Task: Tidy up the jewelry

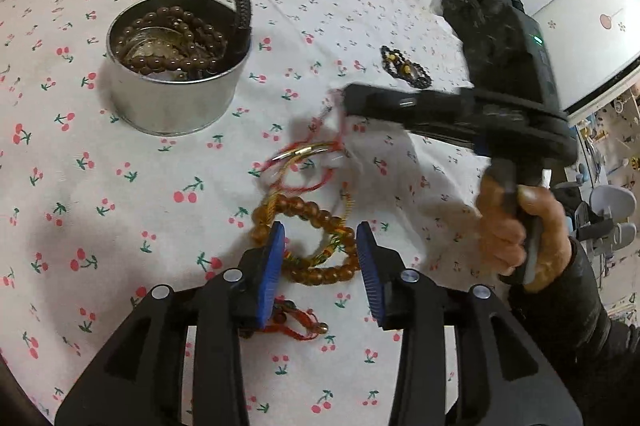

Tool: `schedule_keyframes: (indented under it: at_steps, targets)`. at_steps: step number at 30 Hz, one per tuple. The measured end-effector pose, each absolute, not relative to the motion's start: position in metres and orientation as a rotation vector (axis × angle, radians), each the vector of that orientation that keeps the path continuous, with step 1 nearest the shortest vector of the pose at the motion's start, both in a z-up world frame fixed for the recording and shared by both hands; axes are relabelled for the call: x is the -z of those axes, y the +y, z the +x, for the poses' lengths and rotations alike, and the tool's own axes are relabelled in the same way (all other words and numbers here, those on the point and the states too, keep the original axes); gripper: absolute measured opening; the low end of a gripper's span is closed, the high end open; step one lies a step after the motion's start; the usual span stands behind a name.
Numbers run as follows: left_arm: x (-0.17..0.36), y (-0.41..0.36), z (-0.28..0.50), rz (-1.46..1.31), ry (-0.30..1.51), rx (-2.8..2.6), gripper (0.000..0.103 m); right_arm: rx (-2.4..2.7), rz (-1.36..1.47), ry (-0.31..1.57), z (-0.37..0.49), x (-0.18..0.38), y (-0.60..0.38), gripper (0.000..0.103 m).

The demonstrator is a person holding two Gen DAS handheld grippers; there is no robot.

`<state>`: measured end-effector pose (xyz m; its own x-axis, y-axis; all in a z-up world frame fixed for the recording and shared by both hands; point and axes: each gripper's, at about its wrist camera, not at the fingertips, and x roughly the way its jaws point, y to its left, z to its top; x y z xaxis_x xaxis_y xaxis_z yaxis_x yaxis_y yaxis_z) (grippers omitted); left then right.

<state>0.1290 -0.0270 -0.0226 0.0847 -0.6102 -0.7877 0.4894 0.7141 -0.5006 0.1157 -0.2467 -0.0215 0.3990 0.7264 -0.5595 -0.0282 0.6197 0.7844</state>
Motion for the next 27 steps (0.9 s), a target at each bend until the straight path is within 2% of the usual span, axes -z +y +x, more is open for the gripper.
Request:
schedule_keyframes:
  at_steps: [5,12,15,16,18,19,21,24,27]
  targets:
    - [0.027,-0.034,0.136,-0.105,1.221,0.796,0.036,-0.510,0.929,1.057,0.107,0.034,-0.274,0.004]
    - [0.029,-0.054,0.138,-0.044,1.206,0.771,0.036,-0.350,1.321,0.991,0.087,0.080,-0.332,0.004]
    - [0.022,-0.041,0.141,-0.074,1.205,0.762,0.036,-0.298,1.254,1.040,0.091,0.073,-0.340,0.007]
    - [0.021,-0.035,0.142,-0.089,1.221,0.771,0.037,-0.302,1.203,1.083,0.094,0.070,-0.336,0.028]
    - [0.019,-0.020,0.141,-0.139,1.252,0.799,0.044,-0.292,1.071,1.121,0.097,0.056,-0.326,0.052]
    - [0.018,-0.012,0.140,-0.157,1.259,0.799,0.045,-0.256,0.889,1.137,0.096,0.036,-0.316,0.061]
    - [0.017,-0.003,0.135,-0.161,1.265,0.805,0.050,-0.178,0.652,1.095,0.086,0.005,-0.302,0.070]
    - [0.018,0.010,0.124,-0.160,1.288,0.831,0.054,-0.355,0.573,1.082,0.065,-0.014,-0.272,0.070]
    - [0.028,0.013,0.120,-0.105,1.300,0.770,0.054,-0.451,0.480,1.157,0.052,-0.003,-0.233,0.069]
